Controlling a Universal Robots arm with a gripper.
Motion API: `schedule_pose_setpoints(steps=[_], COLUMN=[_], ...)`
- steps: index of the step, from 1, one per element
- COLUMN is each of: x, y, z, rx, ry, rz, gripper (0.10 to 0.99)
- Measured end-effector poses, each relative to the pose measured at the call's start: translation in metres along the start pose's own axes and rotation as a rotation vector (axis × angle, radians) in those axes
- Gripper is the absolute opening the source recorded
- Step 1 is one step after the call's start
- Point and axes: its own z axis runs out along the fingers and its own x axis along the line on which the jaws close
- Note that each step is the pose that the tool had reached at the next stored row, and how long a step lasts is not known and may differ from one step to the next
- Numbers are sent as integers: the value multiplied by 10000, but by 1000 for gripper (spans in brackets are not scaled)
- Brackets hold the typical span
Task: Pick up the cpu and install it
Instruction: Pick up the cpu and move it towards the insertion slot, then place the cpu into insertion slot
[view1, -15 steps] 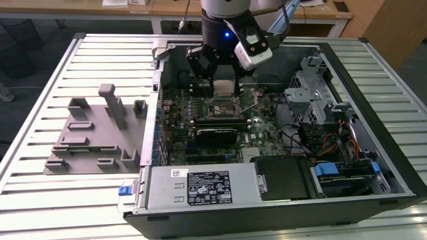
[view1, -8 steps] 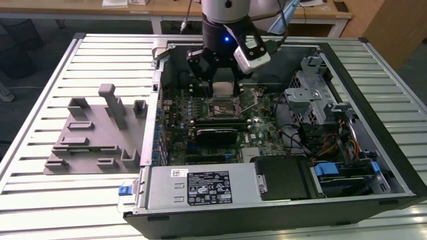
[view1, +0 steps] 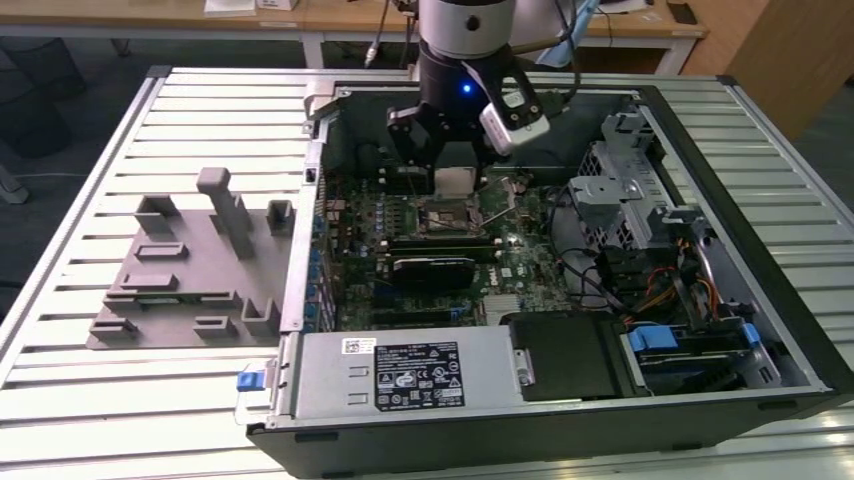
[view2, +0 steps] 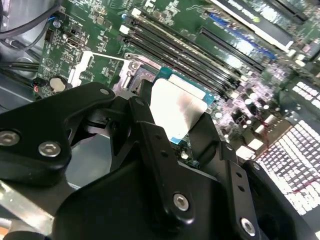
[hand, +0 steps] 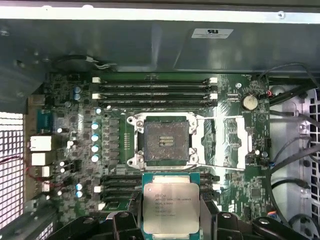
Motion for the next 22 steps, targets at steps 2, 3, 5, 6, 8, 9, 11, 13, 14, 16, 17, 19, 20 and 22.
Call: schedule_pose_setpoints(steps=[2,3,5,6,8,9,11,13,14,16,17,19,20,22], x=[-26,-34,-45,-51,-59,-61,-64,-64,-64,-64,-64,-64,-64,-64], y=[22,36,65,80,112,125,135,135,135,135,135,135,135,135], z=[39,57,88,105,136,149,161,162,162,163,163,163,163,163], rx=[-1,-1,2,1,1,1,1,2,2,1,1,2,1,1], ry=[32,44,61,67,76,78,81,82,81,81,81,81,81,81], rz=[1,1,2,2,4,2,-2,-2,-2,-2,-2,-2,-2,-2], gripper=[541,541,541,541,541,541,541,541,541,541,541,541,541,541])
